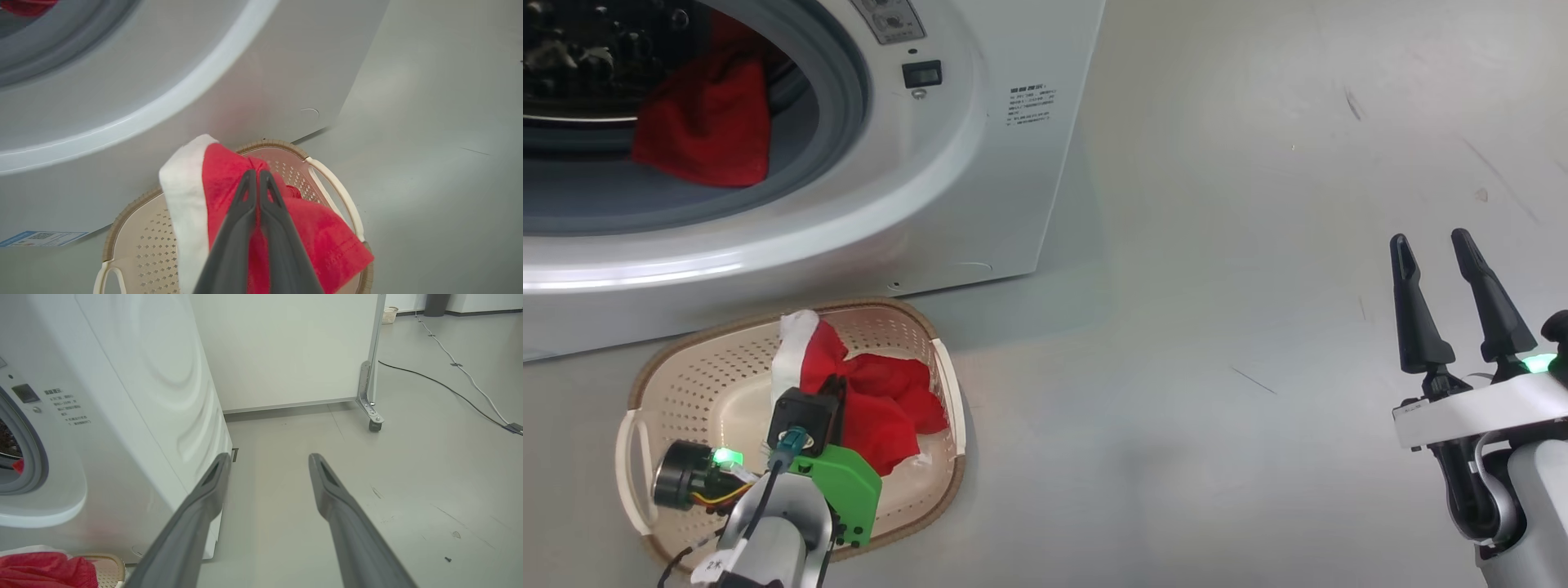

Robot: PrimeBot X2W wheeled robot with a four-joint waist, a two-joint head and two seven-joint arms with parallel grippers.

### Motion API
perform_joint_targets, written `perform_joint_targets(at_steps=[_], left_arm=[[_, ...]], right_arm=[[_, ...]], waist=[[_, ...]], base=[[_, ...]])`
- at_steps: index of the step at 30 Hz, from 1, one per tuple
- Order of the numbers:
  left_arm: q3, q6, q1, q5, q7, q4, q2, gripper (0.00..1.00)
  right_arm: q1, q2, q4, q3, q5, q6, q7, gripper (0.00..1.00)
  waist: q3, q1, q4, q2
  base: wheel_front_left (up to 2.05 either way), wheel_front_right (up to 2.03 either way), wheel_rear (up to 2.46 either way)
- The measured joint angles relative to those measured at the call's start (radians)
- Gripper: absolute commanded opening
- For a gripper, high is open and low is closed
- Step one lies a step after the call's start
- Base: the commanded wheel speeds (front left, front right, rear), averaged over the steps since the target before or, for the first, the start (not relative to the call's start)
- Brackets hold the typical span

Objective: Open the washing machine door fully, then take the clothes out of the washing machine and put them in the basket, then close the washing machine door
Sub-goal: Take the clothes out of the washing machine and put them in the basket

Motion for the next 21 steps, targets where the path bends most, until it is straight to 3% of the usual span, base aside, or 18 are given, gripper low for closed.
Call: perform_joint_targets(at_steps=[10,21], left_arm=[[0.019,0.018,-0.074,-0.002,0.012,0.127,-0.002,0.00],[0.076,0.044,-0.113,-0.034,-0.020,0.257,-0.002,0.00]], right_arm=[[-0.019,-0.011,-0.001,-0.039,0.018,0.000,0.000,1.00],[-0.034,-0.027,0.000,-0.057,0.025,0.000,0.000,1.00]], waist=[[0.087,0.0000,-0.034,0.0000],[0.130,0.0000,-0.028,0.0000]], base=[[0.00,0.00,0.00],[0.00,0.00,0.00]])
